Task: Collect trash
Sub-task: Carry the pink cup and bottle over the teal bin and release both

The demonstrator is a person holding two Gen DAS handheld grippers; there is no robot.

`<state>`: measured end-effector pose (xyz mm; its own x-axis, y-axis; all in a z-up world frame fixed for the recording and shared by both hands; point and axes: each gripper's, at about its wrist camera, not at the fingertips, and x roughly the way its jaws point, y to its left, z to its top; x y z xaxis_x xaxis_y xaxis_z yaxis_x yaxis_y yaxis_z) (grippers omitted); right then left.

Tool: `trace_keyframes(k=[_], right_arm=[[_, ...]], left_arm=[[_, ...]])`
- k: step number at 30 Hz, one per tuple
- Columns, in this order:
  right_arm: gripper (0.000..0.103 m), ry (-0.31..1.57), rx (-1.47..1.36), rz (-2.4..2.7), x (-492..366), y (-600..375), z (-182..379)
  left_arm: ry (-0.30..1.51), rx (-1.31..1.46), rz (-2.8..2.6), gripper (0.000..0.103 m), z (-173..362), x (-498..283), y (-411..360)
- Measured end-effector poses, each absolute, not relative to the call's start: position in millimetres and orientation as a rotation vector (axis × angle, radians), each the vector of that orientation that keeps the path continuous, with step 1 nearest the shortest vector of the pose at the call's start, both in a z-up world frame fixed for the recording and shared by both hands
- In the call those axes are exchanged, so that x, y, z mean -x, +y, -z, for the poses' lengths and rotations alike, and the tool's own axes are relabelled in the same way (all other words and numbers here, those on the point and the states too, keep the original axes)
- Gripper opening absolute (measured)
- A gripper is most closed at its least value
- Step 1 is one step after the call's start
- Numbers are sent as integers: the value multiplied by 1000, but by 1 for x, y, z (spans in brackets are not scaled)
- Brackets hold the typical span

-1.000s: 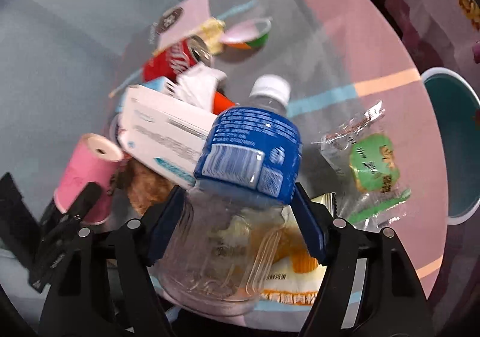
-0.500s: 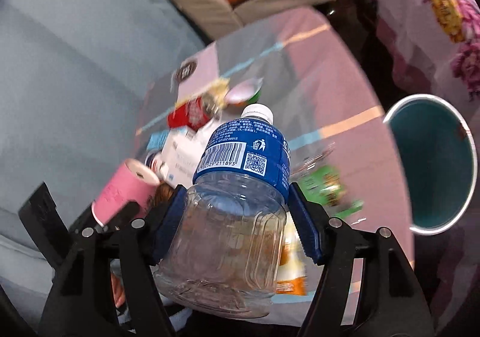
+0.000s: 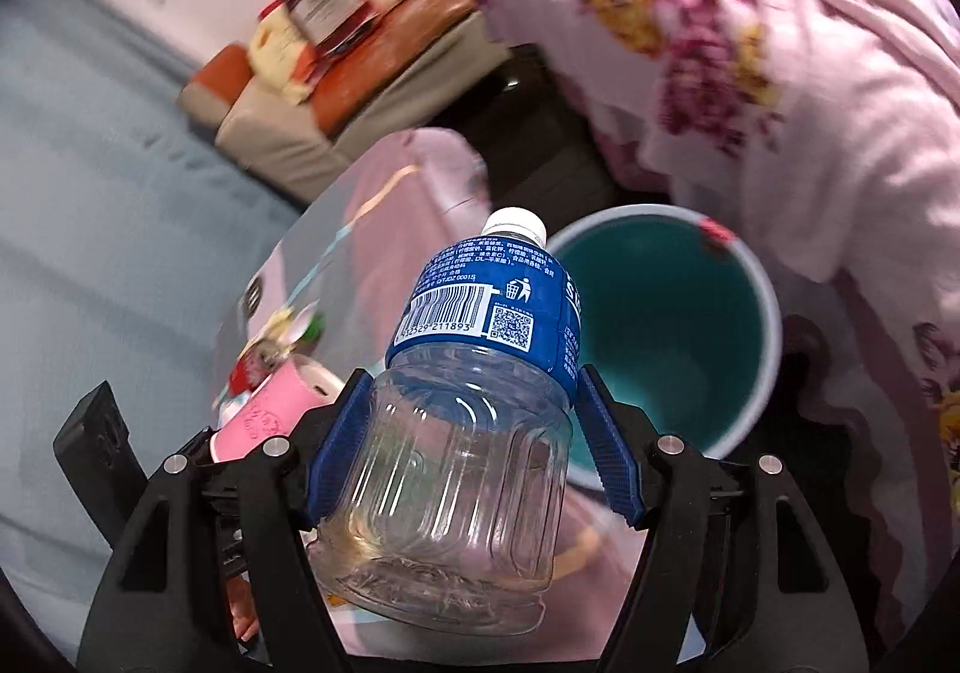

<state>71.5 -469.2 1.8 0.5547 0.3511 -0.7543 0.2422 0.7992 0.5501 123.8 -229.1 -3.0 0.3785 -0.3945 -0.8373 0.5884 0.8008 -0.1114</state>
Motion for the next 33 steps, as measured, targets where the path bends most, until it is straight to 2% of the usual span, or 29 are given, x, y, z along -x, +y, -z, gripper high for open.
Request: trace_keyframes(k=[8, 13, 15, 33], right_arm=[[65, 1026, -759, -10, -73, -516, 35], [65, 1049, -766, 14, -77, -530, 51], [65, 1056, -765, 21, -80, -530, 53], [66, 1179, -695, 63, -98, -519, 84]], left_arm=[[1090, -332, 693, 70, 45, -139, -312], [1107, -336, 679, 79, 57, -147, -330], [1092, -343, 662, 90, 57, -148, -333], [1083, -225, 618, 90, 46, -154, -297]])
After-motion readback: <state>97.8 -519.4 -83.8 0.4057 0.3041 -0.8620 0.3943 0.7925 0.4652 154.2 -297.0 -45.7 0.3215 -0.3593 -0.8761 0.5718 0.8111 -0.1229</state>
